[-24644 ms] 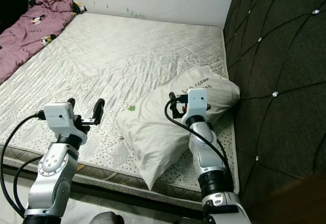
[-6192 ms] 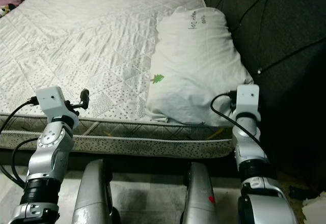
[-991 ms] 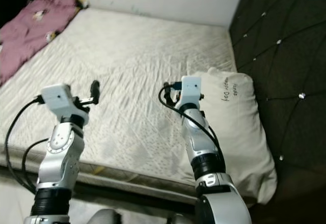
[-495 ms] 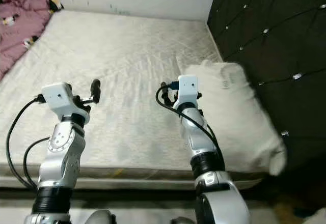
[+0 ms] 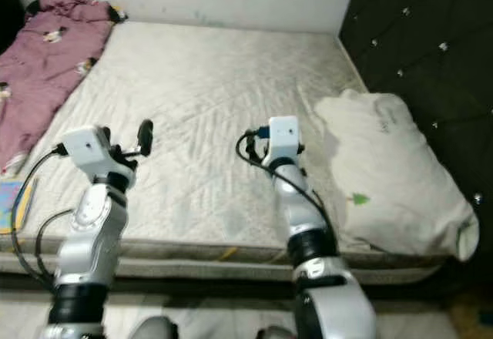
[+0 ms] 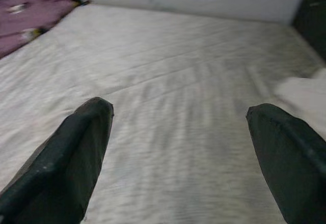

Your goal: Clean up the room

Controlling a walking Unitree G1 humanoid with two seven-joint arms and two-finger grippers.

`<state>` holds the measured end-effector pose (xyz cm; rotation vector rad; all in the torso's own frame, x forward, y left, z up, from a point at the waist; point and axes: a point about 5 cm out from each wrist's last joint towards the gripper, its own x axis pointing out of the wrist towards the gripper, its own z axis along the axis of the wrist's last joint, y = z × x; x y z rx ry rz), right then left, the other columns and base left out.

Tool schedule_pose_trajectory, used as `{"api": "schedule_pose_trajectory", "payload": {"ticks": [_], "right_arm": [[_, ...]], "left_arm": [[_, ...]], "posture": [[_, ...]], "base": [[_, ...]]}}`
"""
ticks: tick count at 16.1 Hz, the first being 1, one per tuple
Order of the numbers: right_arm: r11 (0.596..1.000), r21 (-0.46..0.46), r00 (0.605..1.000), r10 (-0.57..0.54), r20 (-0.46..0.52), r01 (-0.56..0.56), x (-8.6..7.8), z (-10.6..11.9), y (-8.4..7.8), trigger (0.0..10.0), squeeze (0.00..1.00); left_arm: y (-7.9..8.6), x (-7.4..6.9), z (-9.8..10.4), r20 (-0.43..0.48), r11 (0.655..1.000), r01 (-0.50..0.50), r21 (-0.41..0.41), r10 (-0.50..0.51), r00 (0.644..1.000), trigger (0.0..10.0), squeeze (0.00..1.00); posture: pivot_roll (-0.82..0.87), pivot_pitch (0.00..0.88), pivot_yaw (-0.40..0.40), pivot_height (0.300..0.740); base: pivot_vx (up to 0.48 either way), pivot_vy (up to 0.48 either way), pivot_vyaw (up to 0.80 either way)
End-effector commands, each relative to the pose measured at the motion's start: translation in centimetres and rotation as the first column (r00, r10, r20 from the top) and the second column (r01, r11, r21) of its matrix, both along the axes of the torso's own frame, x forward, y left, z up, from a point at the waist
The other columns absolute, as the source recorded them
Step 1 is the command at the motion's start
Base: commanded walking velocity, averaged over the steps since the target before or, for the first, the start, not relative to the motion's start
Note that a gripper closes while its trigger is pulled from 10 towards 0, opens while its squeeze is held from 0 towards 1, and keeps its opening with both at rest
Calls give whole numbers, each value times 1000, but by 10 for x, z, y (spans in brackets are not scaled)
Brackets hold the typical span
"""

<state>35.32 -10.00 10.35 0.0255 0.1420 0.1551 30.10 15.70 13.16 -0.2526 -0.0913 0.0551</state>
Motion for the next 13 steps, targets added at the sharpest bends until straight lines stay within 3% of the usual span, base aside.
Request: {"api": "schedule_pose_trajectory", "payload": {"ticks": [1,5,7,13], "right_arm": [[1000,5,999,21,25,-21,2,7,6,10000,0],[1000,1,1000,28,7,-28,3,5,6,10000,0],[1000,1,1000,30,4,-30,3,5,7,10000,0],[999,-1,999,35,0,-35,4,5,7,10000,0]], "left_arm": [[4,1,1,-1,1000,-24,-3,24,1000,10000,0],[4,1,1,-3,1000,-22,-10,22,1000,10000,0],[4,2,1,-3,1000,-23,-11,23,1000,10000,0],[4,2,1,-5,1000,-28,-14,28,1000,10000,0]], "posture": [[83,0,-45,740],[82,0,-44,740],[82,0,-44,740],[81,0,-45,740]], "base": [[0,480,0],[0,480,0],[0,480,-694],[0,480,0]]}}
